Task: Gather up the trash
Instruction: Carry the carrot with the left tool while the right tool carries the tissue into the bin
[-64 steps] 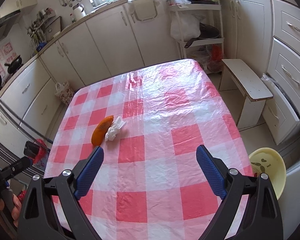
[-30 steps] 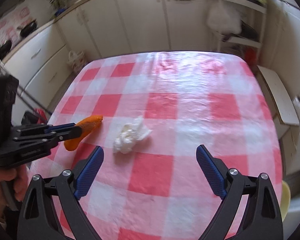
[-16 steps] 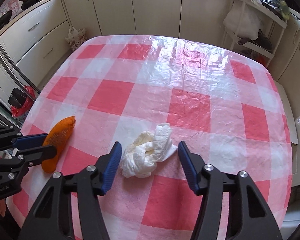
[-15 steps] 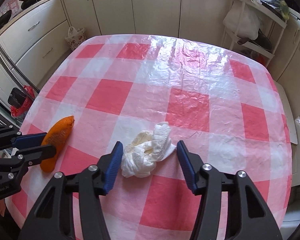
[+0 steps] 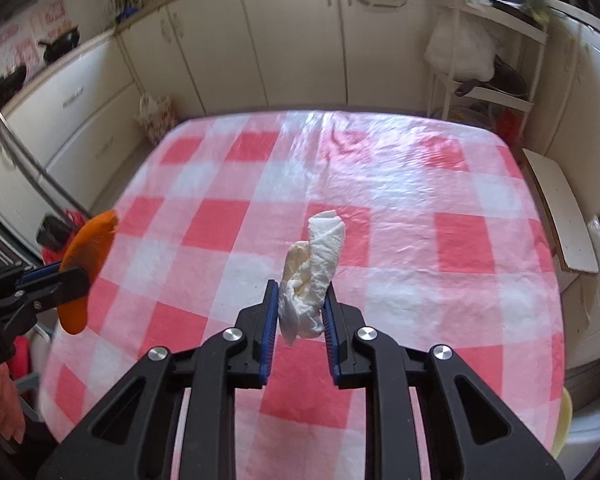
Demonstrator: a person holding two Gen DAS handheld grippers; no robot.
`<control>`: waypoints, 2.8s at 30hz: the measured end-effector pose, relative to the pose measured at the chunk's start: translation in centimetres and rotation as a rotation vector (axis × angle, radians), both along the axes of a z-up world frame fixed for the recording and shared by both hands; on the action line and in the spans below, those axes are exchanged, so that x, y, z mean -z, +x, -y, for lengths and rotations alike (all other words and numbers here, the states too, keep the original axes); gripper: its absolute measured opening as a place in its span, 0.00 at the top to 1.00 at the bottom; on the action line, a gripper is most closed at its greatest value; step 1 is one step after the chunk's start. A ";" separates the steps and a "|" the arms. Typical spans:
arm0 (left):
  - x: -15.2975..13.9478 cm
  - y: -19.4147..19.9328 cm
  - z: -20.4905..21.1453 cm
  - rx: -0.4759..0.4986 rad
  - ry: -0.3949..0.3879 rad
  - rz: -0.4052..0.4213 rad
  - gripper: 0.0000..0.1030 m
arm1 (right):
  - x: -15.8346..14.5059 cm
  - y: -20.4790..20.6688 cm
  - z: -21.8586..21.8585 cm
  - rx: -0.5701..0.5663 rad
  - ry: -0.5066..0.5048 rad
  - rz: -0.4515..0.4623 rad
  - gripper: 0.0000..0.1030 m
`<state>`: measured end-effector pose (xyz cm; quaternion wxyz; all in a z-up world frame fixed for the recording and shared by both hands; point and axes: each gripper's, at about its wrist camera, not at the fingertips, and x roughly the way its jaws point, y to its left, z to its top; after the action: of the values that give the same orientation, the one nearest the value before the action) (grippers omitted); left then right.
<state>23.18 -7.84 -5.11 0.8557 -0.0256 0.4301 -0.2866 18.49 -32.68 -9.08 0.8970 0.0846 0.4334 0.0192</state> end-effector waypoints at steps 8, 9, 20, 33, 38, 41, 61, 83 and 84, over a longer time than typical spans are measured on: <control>-1.7 -5.0 -3.3 -0.063 -0.085 0.044 0.84 | -2.9 -5.4 3.0 0.092 0.060 0.123 0.78; -1.6 -5.6 -3.6 -0.066 -0.091 0.043 0.84 | -3.0 -5.9 3.1 0.094 0.063 0.127 0.78; -0.6 -7.5 -4.1 -0.064 -0.072 0.021 0.84 | -3.6 -8.2 3.4 0.126 0.098 0.157 0.74; -1.0 -7.5 -3.6 -0.030 -0.124 0.032 0.84 | -3.7 -8.3 2.9 0.088 0.069 0.159 0.74; -1.7 -8.0 -3.1 0.004 -0.151 0.059 0.84 | -4.5 -9.9 5.2 0.127 0.155 0.199 0.74; -2.3 -8.6 -2.1 0.058 -0.182 0.077 0.84 | -5.5 -12.4 7.5 0.142 0.149 0.229 0.74; -1.1 -13.8 24.8 0.586 -0.131 -0.012 0.84 | 7.9 -23.4 25.1 0.434 0.139 0.003 0.74; 4.5 -15.2 41.3 0.636 0.056 -0.112 0.25 | 11.0 -28.6 27.4 0.613 0.254 -0.003 0.34; 3.5 -15.1 39.6 0.590 0.049 -0.084 0.19 | 10.2 -28.6 27.1 0.609 0.252 0.012 0.31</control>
<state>8.07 -47.48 -8.62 0.7172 0.1092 0.4609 -0.5112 -10.14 -59.73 -19.26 0.8467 0.3204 0.3769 -0.1961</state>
